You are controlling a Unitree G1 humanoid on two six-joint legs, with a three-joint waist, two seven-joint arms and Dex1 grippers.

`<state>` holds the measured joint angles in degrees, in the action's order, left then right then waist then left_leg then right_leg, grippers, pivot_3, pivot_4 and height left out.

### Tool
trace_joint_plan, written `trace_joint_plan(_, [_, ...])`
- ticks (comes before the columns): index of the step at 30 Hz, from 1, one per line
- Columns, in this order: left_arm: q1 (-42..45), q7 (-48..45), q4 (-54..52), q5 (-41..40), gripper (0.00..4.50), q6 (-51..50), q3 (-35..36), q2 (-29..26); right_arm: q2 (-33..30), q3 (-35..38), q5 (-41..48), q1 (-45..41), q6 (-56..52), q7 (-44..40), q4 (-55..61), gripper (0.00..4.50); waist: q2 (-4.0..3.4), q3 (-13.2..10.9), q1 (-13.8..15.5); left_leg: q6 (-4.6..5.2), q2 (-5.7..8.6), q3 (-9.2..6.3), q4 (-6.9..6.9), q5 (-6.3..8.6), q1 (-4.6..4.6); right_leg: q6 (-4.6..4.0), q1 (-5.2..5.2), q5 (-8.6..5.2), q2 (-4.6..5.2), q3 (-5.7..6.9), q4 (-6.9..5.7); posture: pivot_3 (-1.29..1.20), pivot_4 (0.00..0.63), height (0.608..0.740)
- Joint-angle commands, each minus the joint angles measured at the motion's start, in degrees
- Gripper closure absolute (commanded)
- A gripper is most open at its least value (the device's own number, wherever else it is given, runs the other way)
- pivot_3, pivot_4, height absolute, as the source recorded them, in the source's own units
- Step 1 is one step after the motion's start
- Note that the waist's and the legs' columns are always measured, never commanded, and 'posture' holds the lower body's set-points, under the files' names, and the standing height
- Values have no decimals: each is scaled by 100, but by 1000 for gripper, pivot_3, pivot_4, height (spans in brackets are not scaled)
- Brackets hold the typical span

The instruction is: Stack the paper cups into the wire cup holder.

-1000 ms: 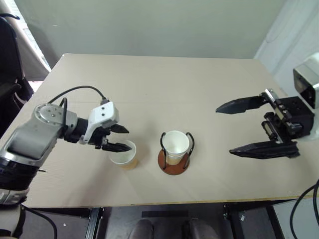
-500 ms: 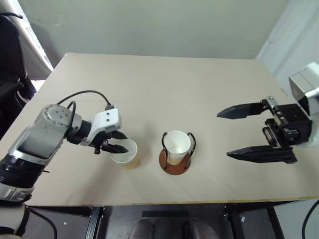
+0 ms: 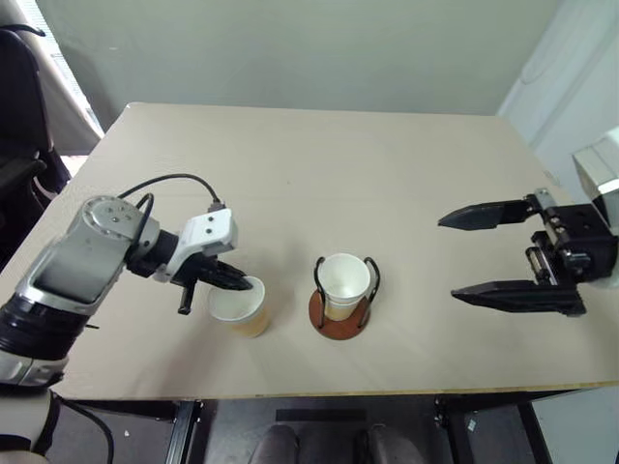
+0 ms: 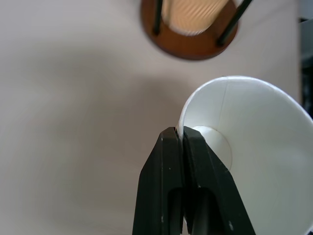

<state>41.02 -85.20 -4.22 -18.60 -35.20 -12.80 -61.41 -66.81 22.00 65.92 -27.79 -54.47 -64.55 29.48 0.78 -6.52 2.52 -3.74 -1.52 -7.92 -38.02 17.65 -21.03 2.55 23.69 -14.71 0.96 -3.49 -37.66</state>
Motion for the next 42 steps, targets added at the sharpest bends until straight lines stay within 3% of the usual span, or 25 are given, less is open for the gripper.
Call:
trace_joint_plan(1, [964,-306,238,-621,4484,-50,548,363,-233,527,8,135,80,-167,-43,0,2,-1,50,1,0,0,-3,0,-2,1,-1,0,0,0,0,0,150,740])
trace_joint_plan(8, [2435,-723,1162,-1099,4484,220,496,1353,-317,756,110,325,88,-141,41,0,2,0,63,12,3,40,-14,7,-4,22,-12,11,1,-6,18,0,150,740])
trace_joint_plan(16, [3320,-730,2036,-1312,4484,969,-92,2236,-252,1015,218,660,48,157,341,0,1,0,69,34,0,45,-27,19,-16,63,-24,34,-3,-15,67,0,150,740])
trace_joint_plan(25, [3250,-730,1983,-1300,4484,1685,-1284,2180,-310,1353,463,965,-31,454,558,0,0,-1,73,61,10,41,-74,34,-39,106,-22,53,-6,-50,79,0,150,740])
trace_joint_plan(42, [3052,-730,1934,-606,4484,2252,-1781,2213,-327,1452,554,1164,24,719,708,0,0,-1,75,100,60,56,-110,55,-38,163,-24,55,8,-120,85,0,150,740])
